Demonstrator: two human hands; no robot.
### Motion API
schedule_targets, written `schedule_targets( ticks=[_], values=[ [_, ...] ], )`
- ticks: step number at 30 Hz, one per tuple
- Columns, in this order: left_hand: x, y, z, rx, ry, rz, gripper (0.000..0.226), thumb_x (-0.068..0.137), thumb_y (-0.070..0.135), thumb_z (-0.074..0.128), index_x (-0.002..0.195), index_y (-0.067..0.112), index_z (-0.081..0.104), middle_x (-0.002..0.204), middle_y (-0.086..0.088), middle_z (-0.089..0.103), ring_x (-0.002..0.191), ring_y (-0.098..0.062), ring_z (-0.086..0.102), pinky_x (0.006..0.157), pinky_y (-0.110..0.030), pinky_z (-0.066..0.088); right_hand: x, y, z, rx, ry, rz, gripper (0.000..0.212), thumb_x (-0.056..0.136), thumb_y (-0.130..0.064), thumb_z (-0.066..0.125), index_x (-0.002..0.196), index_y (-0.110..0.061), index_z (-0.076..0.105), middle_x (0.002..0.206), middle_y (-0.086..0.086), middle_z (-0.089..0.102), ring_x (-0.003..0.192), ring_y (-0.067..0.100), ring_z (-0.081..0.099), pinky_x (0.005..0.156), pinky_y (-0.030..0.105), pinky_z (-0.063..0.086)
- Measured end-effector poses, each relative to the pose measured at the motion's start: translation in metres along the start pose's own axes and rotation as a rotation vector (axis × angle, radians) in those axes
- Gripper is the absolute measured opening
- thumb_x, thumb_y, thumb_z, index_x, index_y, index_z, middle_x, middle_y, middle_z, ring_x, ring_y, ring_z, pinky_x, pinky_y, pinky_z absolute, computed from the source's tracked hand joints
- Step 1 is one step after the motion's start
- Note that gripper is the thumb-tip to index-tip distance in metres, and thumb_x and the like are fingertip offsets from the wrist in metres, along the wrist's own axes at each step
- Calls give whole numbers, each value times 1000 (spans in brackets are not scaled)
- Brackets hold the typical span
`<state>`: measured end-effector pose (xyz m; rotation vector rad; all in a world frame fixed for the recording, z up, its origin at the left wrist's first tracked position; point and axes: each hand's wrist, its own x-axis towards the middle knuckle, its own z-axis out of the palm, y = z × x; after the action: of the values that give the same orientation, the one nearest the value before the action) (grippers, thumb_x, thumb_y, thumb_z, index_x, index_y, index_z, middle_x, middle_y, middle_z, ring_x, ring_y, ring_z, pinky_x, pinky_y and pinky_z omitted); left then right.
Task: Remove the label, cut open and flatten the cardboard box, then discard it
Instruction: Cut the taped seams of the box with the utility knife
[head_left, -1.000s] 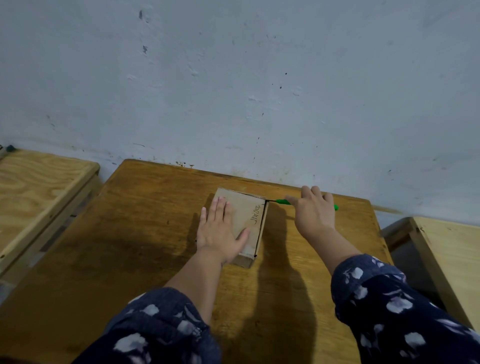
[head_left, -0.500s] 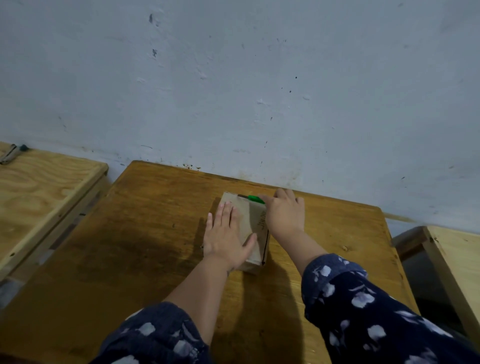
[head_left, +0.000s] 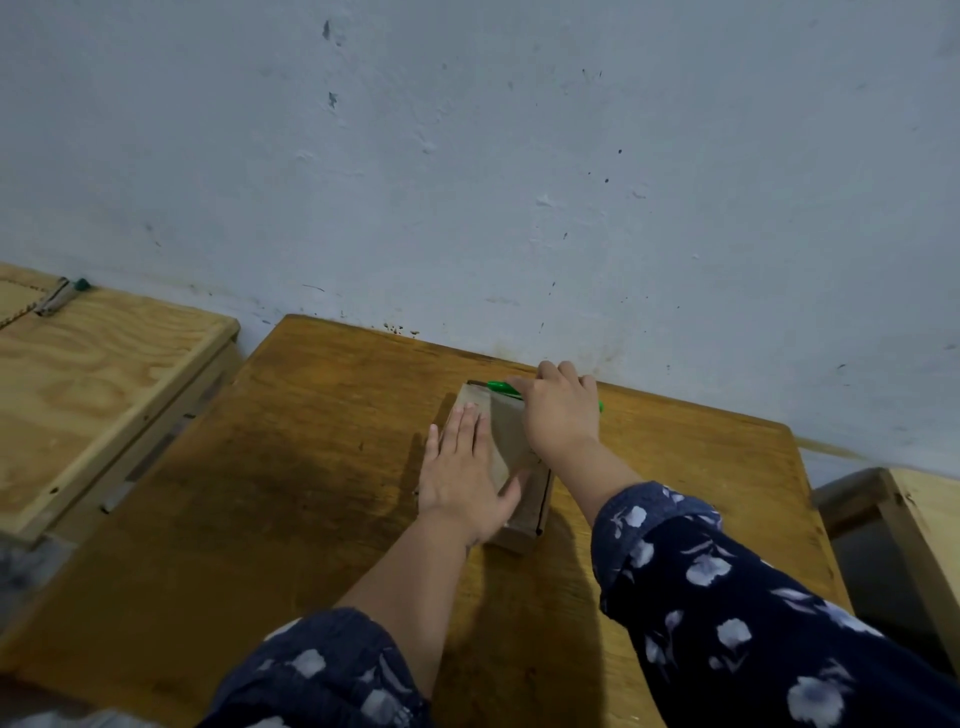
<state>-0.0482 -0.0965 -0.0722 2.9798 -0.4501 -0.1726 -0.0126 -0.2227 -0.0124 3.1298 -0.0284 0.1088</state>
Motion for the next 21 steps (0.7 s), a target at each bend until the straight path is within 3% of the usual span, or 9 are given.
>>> schedule_targets(
  ticks=[7, 21],
  values=[
    [-1, -1, 0, -5, 4, 0, 86, 89, 67, 13, 153, 11, -4, 161, -7, -15, 145, -20, -21, 119, -46, -8, -13, 22, -5, -101, -7, 6, 49, 88, -11, 47, 132, -33, 50, 120, 6, 50, 115, 29, 42, 91, 41, 34],
    [-2, -1, 1, -30, 20, -2, 85, 89, 68, 13, 153, 13, -5, 161, -5, -15, 145, -18, -23, 119, -45, -9, -36, 57, -4, -118, 26, 111, 49, 91, -13, 45, 136, -33, 46, 119, 7, 50, 114, 28, 42, 91, 41, 34]
  ],
)
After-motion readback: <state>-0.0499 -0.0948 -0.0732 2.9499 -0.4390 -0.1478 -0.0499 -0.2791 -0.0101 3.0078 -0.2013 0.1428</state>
